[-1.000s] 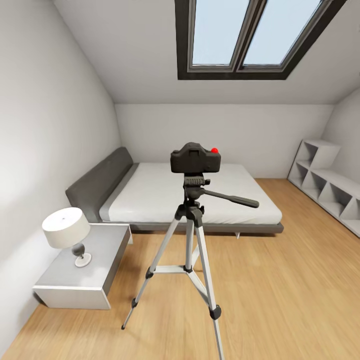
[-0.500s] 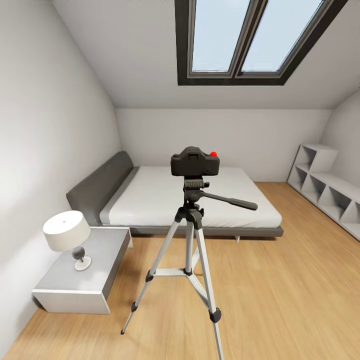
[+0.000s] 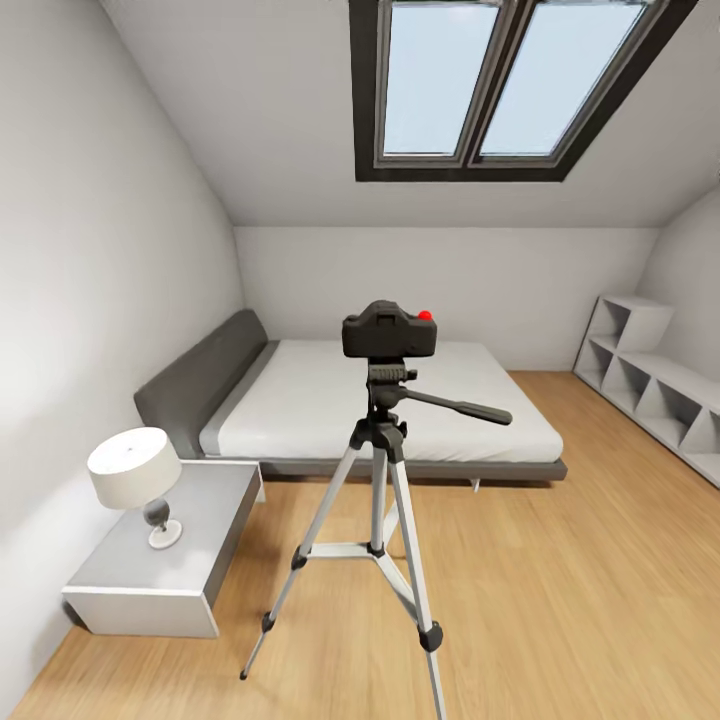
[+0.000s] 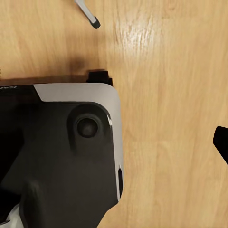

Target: Attach the digital camera to the camera tripod in the bedroom.

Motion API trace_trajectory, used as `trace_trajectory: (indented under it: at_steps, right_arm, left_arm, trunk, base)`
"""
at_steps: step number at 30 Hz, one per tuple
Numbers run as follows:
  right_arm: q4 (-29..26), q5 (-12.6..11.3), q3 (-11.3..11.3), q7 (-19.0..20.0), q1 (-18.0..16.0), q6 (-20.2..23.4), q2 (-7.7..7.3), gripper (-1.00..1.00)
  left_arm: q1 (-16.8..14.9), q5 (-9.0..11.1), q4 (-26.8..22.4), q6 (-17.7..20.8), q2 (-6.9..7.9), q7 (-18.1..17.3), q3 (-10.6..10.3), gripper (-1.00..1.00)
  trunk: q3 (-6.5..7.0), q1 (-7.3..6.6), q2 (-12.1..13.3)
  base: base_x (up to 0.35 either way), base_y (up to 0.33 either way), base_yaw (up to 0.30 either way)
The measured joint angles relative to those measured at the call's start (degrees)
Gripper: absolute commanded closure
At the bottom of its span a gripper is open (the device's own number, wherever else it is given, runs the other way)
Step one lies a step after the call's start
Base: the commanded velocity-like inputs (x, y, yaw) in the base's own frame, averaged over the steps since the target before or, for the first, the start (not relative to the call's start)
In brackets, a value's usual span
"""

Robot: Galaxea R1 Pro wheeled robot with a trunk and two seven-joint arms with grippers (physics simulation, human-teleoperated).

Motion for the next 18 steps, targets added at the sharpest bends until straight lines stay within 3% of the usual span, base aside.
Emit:
trace_trajectory:
  at_steps: [9, 18]
  right_arm:
    - [0.00, 0.00, 0.00, 0.00, 0.07, 0.00, -0.01, -1.00]
    - [0.00, 0.07, 0.08, 0.00, 3.11, -0.27, 0.19, -1.00]
  left_arm:
    - [0.00, 0.01, -0.15, -0.47, -0.18, -0.03, 0.12, -1.00]
    - [0.00, -0.19, -0.11, -0.50, -0.09, -0.05, 0.11, -1.00]
  trunk:
    - [0.83, 0.00, 0.00]
    - [1.67, 0.00, 0.00]
  base:
    - [0.000, 0.000, 0.000]
    - [0.000, 0.000, 0.000]
